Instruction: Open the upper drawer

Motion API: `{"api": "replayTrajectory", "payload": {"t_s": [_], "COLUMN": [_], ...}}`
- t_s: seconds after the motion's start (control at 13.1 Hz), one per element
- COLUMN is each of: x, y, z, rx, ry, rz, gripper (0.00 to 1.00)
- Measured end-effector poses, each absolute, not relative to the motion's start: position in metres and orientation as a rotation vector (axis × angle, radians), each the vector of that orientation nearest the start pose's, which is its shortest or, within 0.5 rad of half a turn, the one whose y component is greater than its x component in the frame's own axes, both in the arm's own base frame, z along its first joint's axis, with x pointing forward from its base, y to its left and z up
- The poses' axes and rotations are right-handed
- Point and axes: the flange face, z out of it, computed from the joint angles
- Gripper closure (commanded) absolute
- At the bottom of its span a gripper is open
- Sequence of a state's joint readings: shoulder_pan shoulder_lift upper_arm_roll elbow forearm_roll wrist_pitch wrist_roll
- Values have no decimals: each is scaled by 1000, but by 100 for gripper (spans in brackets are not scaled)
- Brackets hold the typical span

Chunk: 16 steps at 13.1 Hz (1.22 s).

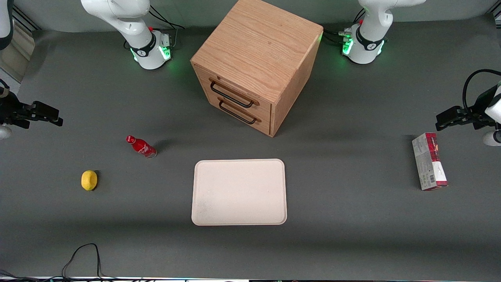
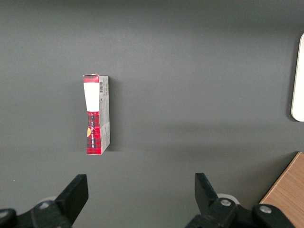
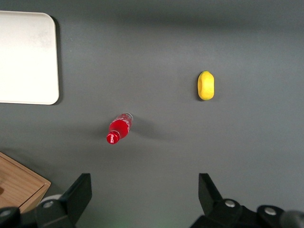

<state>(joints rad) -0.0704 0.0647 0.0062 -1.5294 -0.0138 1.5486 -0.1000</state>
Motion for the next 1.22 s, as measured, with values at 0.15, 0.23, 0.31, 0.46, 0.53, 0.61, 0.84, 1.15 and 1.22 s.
{"api": "replayTrajectory", "payload": {"t_s": [0.15,0.23,0.31,0.46,0.53,0.61,0.84,1.15,1.22], "x": [570,570,571,572,574,576,596,613,611], "y": [-38,-38,-38,-38,-37,-33,22,118,142], "z": [606,606,606,609,611,612,612,594,590], "rx": [-3150,-3150,-3150,-3151,-3152,-3151,-3144,-3115,-3104], "ry": [-56,-56,-56,-57,-60,-74,-221,-460,-520], "rz": [72,72,69,53,47,39,2,16,24], "gripper": [0,0,0,0,0,0,0,0,0]}}
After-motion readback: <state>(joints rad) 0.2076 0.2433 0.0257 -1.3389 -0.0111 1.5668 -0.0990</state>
